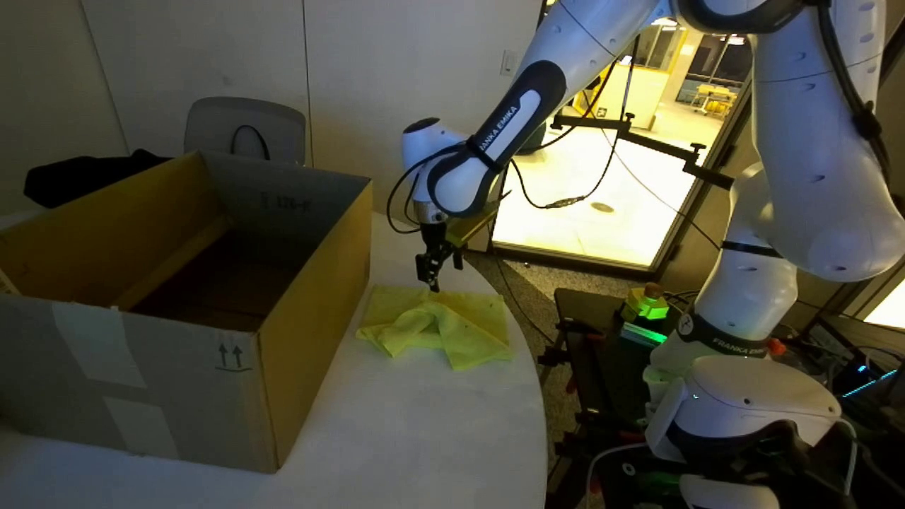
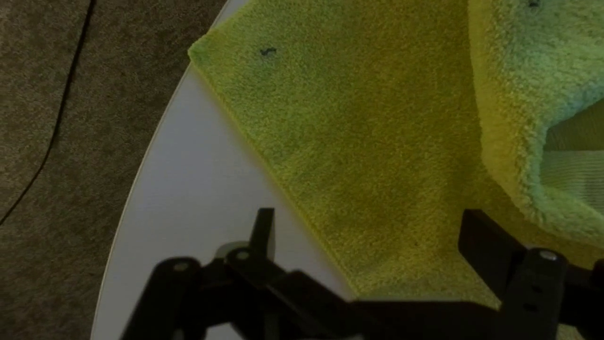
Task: Put the black marker on the yellow cloth, wrap the yellow cloth around the marker and put them in the box
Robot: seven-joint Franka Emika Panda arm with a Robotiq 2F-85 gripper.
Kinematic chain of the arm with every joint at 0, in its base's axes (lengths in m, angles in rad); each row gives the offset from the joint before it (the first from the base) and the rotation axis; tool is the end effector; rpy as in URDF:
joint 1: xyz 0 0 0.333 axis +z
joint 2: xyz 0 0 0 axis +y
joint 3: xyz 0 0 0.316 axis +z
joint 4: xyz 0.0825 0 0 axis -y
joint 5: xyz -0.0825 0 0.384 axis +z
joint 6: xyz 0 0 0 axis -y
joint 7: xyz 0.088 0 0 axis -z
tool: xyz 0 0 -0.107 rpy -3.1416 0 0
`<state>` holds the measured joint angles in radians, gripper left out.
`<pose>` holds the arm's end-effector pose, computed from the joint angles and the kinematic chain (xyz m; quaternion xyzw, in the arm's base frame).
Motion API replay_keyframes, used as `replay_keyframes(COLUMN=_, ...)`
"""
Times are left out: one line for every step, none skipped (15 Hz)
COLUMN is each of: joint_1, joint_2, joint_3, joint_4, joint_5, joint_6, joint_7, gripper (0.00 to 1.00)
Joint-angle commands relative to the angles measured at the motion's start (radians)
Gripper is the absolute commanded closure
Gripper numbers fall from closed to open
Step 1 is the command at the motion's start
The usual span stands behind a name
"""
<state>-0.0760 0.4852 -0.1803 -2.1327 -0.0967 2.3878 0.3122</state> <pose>0.5276 -0.1424 0.1629 0.9628 -0.2353 -0.1101 0.0747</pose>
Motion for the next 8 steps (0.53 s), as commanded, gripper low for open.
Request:
replay_keyframes(joint_1=-0.018, joint_2=0.017, joint_3=0.002, joint_4=-0.001, joint_5=0.033, joint_6=0.008, joint_7=-0.024, gripper=0.00)
replay_keyframes(joint_1=-0.024, joint_2=0.026, joint_3=0.004, joint_4=-0.001, joint_5=0.036, joint_6=0.007, joint_7=-0.032, gripper=0.00)
replay_keyframes(joint_1=-0.027, joint_2=0.033, joint_3=0.006, joint_4=-0.003, joint_5=0.037, joint_6=0.009, joint_7=-0.036, gripper=0.00)
replay_keyframes(joint_1=-0.028, joint_2=0.040, joint_3=0.005, joint_4=-0.010, joint_5=0.036, joint_6=0.011, joint_7=-0.040, gripper=0.00)
replay_keyframes(joint_1=-0.029, joint_2=0.044, joint_3=0.004, joint_4=-0.016, joint_5=0.034, joint_6=0.011, joint_7=-0.044, gripper=0.00)
replay_keyframes(joint_1=-0.031, joint_2=0.049, joint_3=0.005, joint_4=-0.025, joint_5=0.034, joint_6=0.016, joint_7=-0.052, gripper=0.00)
replay_keyframes(joint_1=-0.031, joint_2=0.055, joint_3=0.003, joint_4=-0.033, joint_5=0.030, joint_6=0.023, joint_7=-0.055, gripper=0.00)
replay_keyframes(joint_1=-0.030, joint_2=0.061, joint_3=-0.002, joint_4=-0.041, joint_5=0.022, joint_6=0.033, joint_7=-0.057, gripper=0.00)
